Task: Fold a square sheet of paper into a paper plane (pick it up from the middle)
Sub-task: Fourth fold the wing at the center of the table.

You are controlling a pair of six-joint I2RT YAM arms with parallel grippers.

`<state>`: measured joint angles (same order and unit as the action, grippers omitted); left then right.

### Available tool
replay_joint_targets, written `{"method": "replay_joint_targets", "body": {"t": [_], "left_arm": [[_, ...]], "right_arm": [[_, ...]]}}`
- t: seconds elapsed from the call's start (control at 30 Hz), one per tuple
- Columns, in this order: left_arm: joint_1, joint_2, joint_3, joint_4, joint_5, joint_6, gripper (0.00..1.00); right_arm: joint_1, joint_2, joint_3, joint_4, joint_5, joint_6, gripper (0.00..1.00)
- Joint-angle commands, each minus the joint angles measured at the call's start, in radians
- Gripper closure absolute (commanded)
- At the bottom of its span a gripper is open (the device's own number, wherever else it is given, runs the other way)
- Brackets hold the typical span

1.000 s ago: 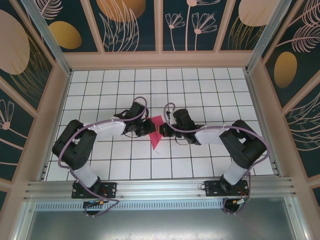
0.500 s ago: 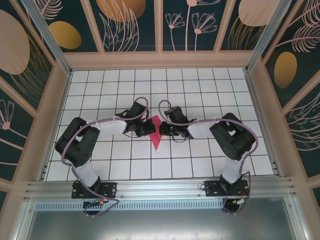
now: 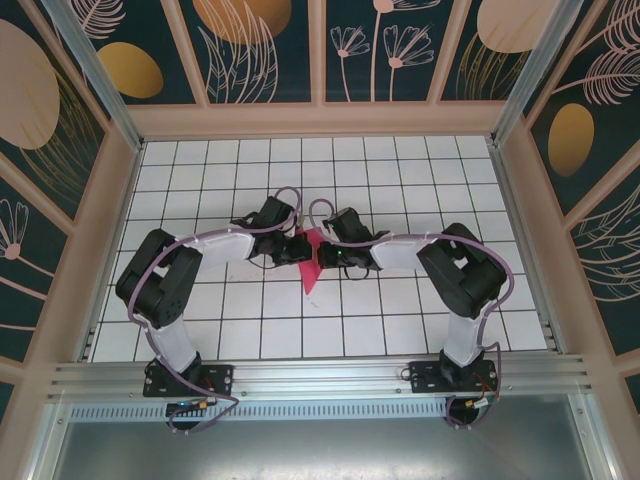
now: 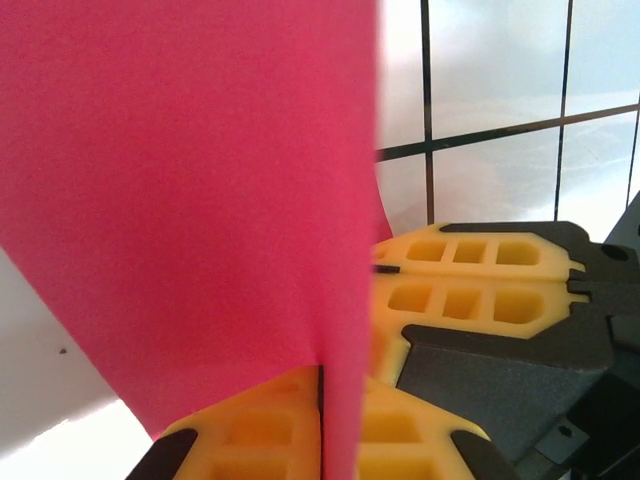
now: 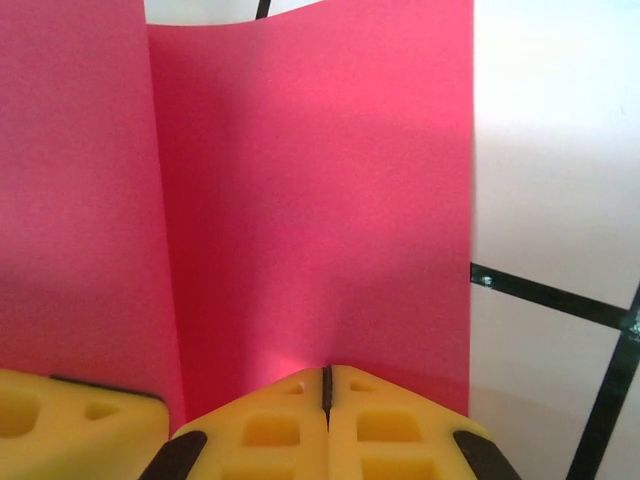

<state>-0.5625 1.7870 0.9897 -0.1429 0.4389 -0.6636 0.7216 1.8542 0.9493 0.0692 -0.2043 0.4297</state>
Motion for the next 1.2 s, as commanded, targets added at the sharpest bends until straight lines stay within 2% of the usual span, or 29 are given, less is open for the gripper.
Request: {"method": "replay_joint_targets", "body": {"t": [0.0, 0.17, 0.57, 0.97, 1.07, 1.17], "left_arm": [[0.021, 0.016, 0.026, -0.026, 0.033, 0.058, 0.90], [0.028, 0.034, 0.034, -0.040, 0.075, 0.119, 0.89], [0.046, 0.059, 0.066, -0.112, 0.053, 0.267, 0.89], [0.059, 0.048, 0.038, -0.049, 0.088, 0.260, 0.90], [0.061, 0.043, 0.039, -0.027, 0.134, 0.245, 0.89], [0.061, 0.049, 0.050, -0.043, 0.108, 0.222, 0.89]], "right_arm": [[-0.008, 0.056, 0.002, -0.102, 0.080, -0.068, 1.00], [-0.008, 0.072, 0.031, -0.112, 0.062, -0.130, 1.00], [-0.013, 0.097, 0.050, -0.112, 0.054, -0.185, 1.00], [-0.022, 0.100, 0.049, -0.102, 0.040, -0.200, 1.00], [-0.035, 0.097, 0.047, -0.090, 0.003, -0.166, 1.00], [-0.051, 0.055, 0.016, -0.024, -0.062, -0.124, 1.00]]}}
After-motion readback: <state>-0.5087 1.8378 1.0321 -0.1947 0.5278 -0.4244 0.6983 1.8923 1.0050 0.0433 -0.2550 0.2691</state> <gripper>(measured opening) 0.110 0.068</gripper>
